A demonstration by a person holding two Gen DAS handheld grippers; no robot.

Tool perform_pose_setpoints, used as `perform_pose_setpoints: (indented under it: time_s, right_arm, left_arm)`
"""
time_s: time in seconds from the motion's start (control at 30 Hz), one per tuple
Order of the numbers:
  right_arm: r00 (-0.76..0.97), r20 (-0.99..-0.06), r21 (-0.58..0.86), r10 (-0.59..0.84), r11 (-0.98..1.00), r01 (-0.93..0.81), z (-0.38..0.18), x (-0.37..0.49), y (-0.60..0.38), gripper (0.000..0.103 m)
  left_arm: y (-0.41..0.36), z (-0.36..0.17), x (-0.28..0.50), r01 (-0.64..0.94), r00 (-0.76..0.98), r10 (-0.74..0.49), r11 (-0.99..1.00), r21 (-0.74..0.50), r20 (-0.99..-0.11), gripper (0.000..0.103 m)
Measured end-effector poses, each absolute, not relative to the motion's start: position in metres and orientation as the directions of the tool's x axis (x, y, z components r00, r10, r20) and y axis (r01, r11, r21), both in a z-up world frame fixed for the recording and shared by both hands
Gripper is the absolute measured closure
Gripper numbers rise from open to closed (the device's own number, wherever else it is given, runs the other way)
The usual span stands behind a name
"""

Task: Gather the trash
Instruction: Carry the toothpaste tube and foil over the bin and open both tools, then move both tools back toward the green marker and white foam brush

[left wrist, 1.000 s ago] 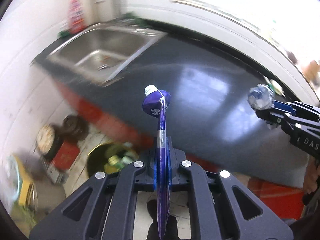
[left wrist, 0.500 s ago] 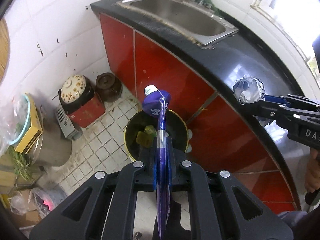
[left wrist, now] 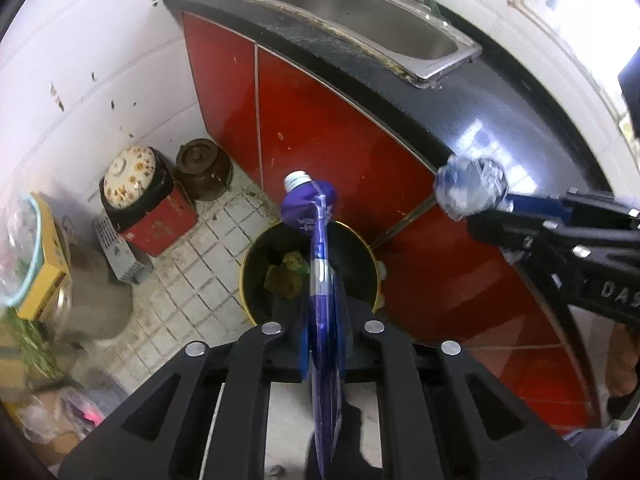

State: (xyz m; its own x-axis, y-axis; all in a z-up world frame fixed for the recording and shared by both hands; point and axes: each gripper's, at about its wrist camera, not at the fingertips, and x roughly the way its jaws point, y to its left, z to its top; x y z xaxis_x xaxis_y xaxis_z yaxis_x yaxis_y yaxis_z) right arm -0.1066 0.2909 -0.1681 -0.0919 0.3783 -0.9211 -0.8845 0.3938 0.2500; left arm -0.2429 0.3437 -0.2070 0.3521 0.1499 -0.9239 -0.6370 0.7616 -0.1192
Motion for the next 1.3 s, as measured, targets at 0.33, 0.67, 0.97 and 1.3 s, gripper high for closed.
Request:
perform_pose_setpoints:
  time_s: [0.33, 0.67, 0.97, 1.3]
  right_arm:
    - [-0.079, -0.912, 0.254, 0.402, 0.404, -0.879, -0.161, -0.098, 0.289, 0.043]
    - [-0.024, -0.887, 0.267, 0.461, 0.469, -0.842, -0.133, -0.067, 0.242, 0.043]
    - [0.179, -0.851, 0.220, 0.493, 0.645, -0.732, -0.088, 0.008, 0.096, 0.034]
    - [0.404, -0.832, 0.143, 0.381, 0.850, -0.508, -0.062, 0.103, -0.125, 0.033]
  left_arm:
    - [0.354, -0.207, -0.236, -0.645, 0.341, 0.185, 0.760, -0.086, -0.922, 0.033]
    - [0.341, -0.191, -0.221, -0.631, 0.362, 0.186, 0.770, -0.094, -0.913, 0.033]
    - [0.254, -0.163, -0.122, -0.453, 0.426, 0.103, 0.884, -0.114, -0.899, 0.021]
    - [0.075, -0.140, 0.057, -0.103, 0.486, -0.093, 0.981, -0.163, -0.869, 0.021]
